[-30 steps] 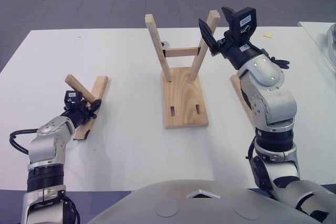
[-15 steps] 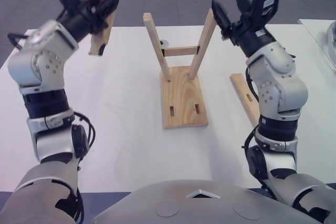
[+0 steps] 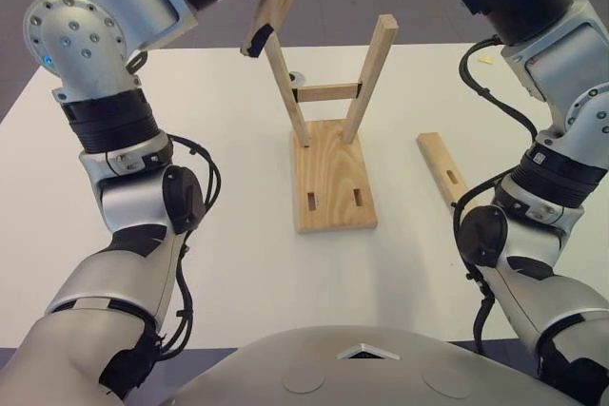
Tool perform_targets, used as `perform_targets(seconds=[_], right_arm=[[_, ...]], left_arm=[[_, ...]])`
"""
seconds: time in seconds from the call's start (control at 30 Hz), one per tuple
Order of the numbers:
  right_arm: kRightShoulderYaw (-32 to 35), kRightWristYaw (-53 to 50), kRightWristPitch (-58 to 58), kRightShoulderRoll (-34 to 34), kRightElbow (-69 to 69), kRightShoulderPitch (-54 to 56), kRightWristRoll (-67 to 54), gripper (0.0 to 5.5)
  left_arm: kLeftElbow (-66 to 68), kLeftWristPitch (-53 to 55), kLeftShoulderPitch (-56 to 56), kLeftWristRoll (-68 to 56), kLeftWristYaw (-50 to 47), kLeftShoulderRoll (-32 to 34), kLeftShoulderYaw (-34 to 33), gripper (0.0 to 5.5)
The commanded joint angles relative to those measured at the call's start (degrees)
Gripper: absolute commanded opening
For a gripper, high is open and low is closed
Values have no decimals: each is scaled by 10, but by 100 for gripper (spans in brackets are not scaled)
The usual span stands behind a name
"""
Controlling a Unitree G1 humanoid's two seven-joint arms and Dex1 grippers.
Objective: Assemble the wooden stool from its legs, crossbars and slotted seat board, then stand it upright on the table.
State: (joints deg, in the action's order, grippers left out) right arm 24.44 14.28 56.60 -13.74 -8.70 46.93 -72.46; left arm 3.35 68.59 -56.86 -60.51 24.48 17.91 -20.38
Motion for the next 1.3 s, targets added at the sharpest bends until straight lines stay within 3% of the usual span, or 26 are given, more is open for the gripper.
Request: perform_targets(seconds=[0.03, 0.13, 0.47, 0.7, 1.3], right_arm=[[2, -28, 2, -14, 38, 23, -26, 487], [12, -43, -3, -18, 73, 25, -53, 538], [-6, -50, 33, -18, 87, 1, -247, 540], [-33, -58, 24, -32, 107, 1, -282, 540], [-55, -76, -9, -37, 107, -6, -303, 223]], left_arm=[[-29, 20, 24, -39, 2, -2, -6, 205], [-34, 35, 20, -75, -14, -8, -9, 205], [-18, 67, -7, -200, -121, -35, -7, 205], [-15, 54, 0, -299, -196, -58, 23, 205], [-24, 12, 34, -387, -242, 4, 92, 205]])
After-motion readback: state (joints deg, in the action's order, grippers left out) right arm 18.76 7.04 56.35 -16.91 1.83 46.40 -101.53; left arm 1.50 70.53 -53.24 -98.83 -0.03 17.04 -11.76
